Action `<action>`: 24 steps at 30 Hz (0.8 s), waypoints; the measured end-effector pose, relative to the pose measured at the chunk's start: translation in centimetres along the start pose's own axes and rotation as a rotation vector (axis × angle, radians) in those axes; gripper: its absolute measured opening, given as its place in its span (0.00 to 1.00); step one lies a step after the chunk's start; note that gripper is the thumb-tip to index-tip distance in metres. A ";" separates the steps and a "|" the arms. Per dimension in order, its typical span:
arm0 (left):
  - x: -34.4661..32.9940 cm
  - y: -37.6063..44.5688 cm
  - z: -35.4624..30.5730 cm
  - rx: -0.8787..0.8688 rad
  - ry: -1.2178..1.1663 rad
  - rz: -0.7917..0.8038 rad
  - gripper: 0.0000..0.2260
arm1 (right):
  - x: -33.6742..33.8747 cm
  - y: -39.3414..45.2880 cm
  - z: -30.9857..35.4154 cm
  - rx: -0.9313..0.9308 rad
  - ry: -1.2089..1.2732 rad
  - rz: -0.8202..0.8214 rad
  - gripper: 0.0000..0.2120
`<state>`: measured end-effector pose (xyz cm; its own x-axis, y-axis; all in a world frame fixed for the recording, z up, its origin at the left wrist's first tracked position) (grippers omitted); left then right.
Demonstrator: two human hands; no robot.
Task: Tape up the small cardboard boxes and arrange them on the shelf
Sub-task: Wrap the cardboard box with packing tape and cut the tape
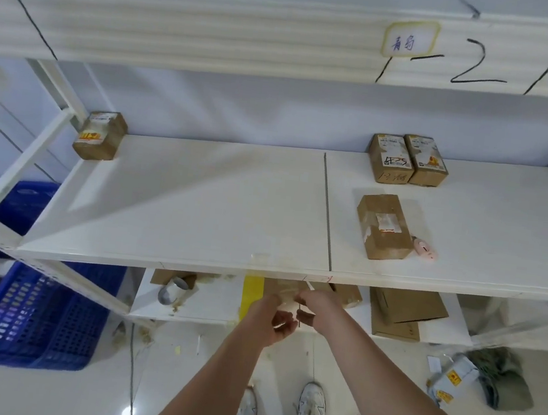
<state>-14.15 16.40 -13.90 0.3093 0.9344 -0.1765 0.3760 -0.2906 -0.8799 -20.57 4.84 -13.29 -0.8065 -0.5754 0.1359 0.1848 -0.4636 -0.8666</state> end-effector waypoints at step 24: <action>-1.6 -3.5 -9.0 -0.139 0.027 0.168 0.05 | 0.1 -7.2 8.3 0.129 0.110 0.104 0.08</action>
<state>-8.10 14.02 -6.57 0.4001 0.8652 -0.3022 0.4338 -0.4693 -0.7692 -17.30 2.52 -3.05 -0.8344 -0.5511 -0.0101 0.3346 -0.4919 -0.8038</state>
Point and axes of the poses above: each hand's wrist, its own y-axis towards the middle knuckle, its own x-axis out of the back of the hand, z = x × y, the point moved 6 cm from there along y, towards the middle knuckle, and after that the axes turned 2 degrees about -x, right-handed, at the moved point
